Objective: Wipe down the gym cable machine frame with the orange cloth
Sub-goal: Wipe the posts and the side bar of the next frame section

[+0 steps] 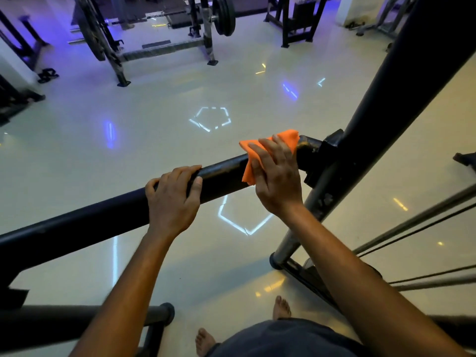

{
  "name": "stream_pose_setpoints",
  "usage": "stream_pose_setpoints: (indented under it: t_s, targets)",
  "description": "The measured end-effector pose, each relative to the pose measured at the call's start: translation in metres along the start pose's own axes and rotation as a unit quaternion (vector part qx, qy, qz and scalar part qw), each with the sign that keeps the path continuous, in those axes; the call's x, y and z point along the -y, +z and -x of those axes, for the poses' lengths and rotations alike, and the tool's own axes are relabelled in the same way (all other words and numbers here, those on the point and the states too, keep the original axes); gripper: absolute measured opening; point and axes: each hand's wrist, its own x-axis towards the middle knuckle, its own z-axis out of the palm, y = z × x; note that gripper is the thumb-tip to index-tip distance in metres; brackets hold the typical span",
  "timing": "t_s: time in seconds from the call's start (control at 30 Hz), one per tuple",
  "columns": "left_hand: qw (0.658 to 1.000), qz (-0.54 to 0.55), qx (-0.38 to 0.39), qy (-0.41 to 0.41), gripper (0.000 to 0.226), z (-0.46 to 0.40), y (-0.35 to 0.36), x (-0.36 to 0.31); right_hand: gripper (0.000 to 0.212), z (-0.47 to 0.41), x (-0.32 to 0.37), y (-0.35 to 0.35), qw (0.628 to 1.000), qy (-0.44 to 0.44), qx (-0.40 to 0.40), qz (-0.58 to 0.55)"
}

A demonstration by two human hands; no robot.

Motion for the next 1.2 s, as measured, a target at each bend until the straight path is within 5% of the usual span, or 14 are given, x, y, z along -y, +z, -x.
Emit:
stream_pose_setpoints:
  t_s: [0.17,0.37,0.57,0.7,0.8,0.97,1.2]
  targets:
    - [1.000,-0.005,0.000,-0.004,0.036,0.002,0.002,-0.010,0.052,0.009,-0.030,0.009,0.991,-0.106,0.058,0.049]
    - [1.000,0.001,0.017,0.000,0.039,-0.001,0.005,-0.012,0.046,-0.012,-0.045,-0.003,0.998,0.025,0.022,0.060]
    - [0.996,0.018,0.058,0.072,0.047,-0.014,0.018,-0.047,0.051,0.005,-0.024,0.010,0.992,-0.109,0.049,0.042]
    - [0.996,0.029,0.044,0.071,0.043,-0.015,0.024,-0.052,0.050,-0.014,-0.069,-0.015,0.997,-0.021,0.031,0.070]
    - [0.997,0.005,0.034,0.074,0.046,-0.014,0.029,-0.052,0.042,-0.006,-0.028,0.000,0.999,0.037,-0.001,0.039]
    - [0.996,-0.007,0.048,0.074,0.048,-0.016,0.028,-0.051,0.045,-0.004,-0.041,-0.005,0.996,-0.074,0.039,0.020]
    - [0.996,0.008,0.041,0.076,0.050,-0.014,0.028,-0.049,0.040,-0.032,-0.045,-0.030,1.000,0.020,-0.004,0.002]
